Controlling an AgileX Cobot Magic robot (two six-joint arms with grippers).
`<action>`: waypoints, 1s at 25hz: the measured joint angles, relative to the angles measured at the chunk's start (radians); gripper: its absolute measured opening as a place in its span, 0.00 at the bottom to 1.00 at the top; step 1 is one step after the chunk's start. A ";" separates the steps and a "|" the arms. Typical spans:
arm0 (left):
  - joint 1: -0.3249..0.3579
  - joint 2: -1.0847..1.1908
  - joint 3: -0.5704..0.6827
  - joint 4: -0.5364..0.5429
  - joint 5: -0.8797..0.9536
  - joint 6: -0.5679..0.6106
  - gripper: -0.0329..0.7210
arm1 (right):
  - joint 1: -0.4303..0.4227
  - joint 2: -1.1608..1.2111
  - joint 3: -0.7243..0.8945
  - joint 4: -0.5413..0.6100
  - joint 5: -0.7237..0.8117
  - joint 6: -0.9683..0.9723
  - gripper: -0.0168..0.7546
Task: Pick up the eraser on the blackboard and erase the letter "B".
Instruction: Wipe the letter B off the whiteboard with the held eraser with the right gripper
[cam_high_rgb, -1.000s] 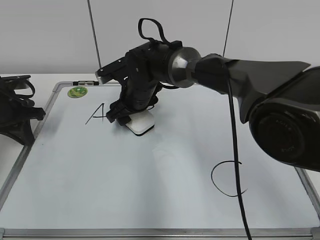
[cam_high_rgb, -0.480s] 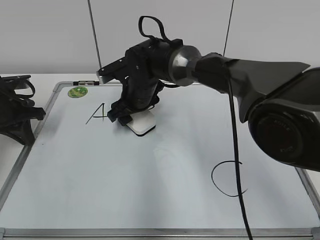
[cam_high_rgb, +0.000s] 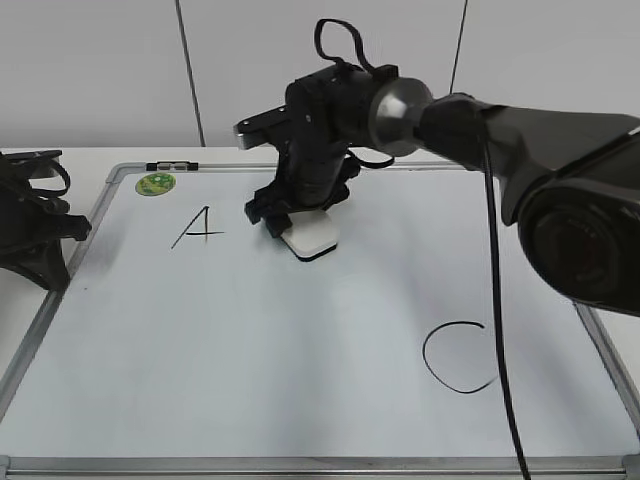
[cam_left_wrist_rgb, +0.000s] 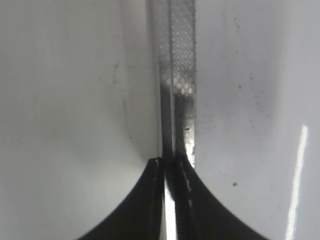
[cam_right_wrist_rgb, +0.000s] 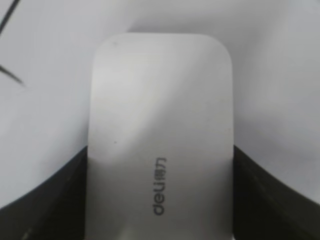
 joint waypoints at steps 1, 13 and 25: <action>0.000 0.000 0.000 0.000 0.000 0.000 0.06 | -0.012 0.000 0.000 0.000 0.002 0.016 0.73; 0.000 0.000 0.000 0.002 0.000 0.000 0.06 | -0.123 0.000 -0.006 -0.184 0.059 0.179 0.73; 0.000 0.000 0.000 0.002 0.000 0.000 0.06 | -0.137 -0.033 -0.109 -0.129 0.237 0.159 0.73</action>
